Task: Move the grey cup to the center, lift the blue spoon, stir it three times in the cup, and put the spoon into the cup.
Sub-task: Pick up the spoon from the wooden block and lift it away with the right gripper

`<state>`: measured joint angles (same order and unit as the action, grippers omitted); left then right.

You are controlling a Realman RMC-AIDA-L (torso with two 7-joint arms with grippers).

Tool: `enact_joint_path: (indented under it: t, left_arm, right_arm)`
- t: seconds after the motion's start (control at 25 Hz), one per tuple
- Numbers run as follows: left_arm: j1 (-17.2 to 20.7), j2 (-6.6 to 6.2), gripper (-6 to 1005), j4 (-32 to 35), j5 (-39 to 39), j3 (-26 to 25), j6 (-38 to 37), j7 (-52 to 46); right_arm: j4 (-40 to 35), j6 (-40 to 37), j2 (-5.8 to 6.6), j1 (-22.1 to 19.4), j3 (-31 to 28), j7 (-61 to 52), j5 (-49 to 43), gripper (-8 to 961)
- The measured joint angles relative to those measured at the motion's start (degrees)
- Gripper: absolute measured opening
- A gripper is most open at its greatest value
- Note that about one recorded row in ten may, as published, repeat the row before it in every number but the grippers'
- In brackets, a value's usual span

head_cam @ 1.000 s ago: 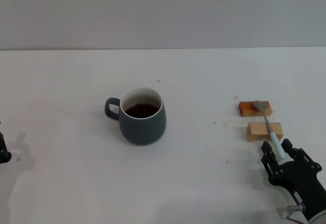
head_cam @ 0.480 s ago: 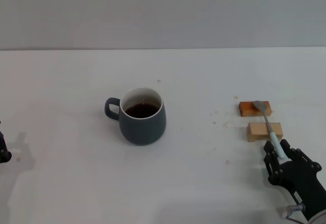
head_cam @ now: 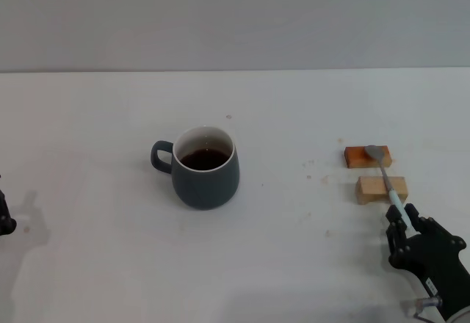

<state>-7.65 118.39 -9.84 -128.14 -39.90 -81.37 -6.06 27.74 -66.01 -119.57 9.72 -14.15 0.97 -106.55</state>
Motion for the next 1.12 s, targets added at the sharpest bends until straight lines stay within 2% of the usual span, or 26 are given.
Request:
enact_joint_path:
  t: [0.24,0.4,0.44,0.48,0.52,0.6,0.64,0.68,0.72,0.76,0.8,0.84,0.88,0.92,0.96,1.0,1.04,1.08,1.12]
  left_arm:
    - [0.07,0.0,-2,0.18,0.0,0.0,0.0,0.0]
    - [0.01,0.0,-2,0.33,0.0,0.0,0.0,0.0]
    - [-0.02,0.0,-2,0.35,0.0,0.0,0.01,0.0]
    - [0.0,0.0,-2,0.35,0.0,0.0,0.0,0.0]
    - [0.0,0.0,-2,0.35,0.0,0.0,0.0,0.0]
    - [0.06,0.0,-2,0.35,0.0,0.0,-0.03,0.0]
    - [0.19,0.0,-2,0.35,0.0,0.0,-0.19,0.0]
    - [0.25,0.0,-2,0.32,0.0,0.0,-0.31,-0.01]
    - [0.25,0.0,-2,0.32,0.0,0.0,-0.31,-0.01]
    - [0.3,0.0,-2,0.3,0.0,0.0,-0.39,0.0]
    - [0.3,0.0,-2,0.3,0.0,0.0,-0.39,0.0]
    - [0.43,0.0,-2,0.28,0.01,0.01,-0.47,-0.02]
    - [0.44,0.0,-2,0.26,0.0,0.0,-0.48,-0.03]
    - [0.44,0.0,-2,0.26,0.0,0.0,-0.48,-0.03]
    - [0.44,0.0,-2,0.26,0.0,0.0,-0.48,-0.03]
    - [0.44,0.0,-2,0.26,0.0,0.0,-0.49,-0.04]
    - [0.44,0.0,-2,0.26,0.0,0.01,-0.48,-0.06]
    - [0.44,0.0,-2,0.25,0.0,0.0,-0.46,-0.13]
    - [0.44,0.0,-2,0.25,0.0,0.0,-0.46,-0.13]
  right_arm:
    - [0.41,-1.04,0.07,-0.69,0.26,0.47,-0.39,156]
    - [0.91,-2.82,0.1,-1.18,1.22,1.31,-0.42,157]
    - [1.76,-3.68,0.16,-1.49,1.38,2.48,-0.42,157]
    - [5.82,-5.23,0.68,-2.26,1.58,7.34,-0.44,157]
    - [5.82,-5.23,0.68,-2.26,1.58,7.34,-0.44,157]
    - [13.66,-5.28,2.97,-2.48,1.46,13.21,-0.47,158]
    - [13.66,-5.28,2.97,-2.48,1.46,13.21,-0.47,158]
    - [19.52,-4.28,5.43,-1.63,1.52,15.46,-0.48,158]
    - [19.52,-4.28,5.43,-1.63,1.52,15.46,-0.48,158]
    - [21.63,-3.52,6.33,-1.27,1.49,16.6,-0.47,157]
    - [27.38,-0.91,8.48,-0.32,0.74,20.87,-0.39,157]
    - [27.38,-0.91,8.48,-0.32,0.74,20.87,-0.39,156]
    - [32.59,2.49,10.22,0.47,-0.94,25.34,-0.14,156]
    - [32.59,2.49,10.22,0.47,-0.94,25.34,-0.14,156]
    - [38.1,8.01,11.85,0.85,-3.98,29.4,-0.01,156]
    - [38.1,8.01,11.85,0.85,-3.98,29.4,-0.01,156]
    - [40.68,11.0,12.48,0.85,-5.74,30.88,0.01,155]
    - [45.68,18.37,13.38,0.46,-10.06,34.73,0.02,155]
    - [45.68,18.37,13.38,0.46,-10.06,34.73,0.02,155]
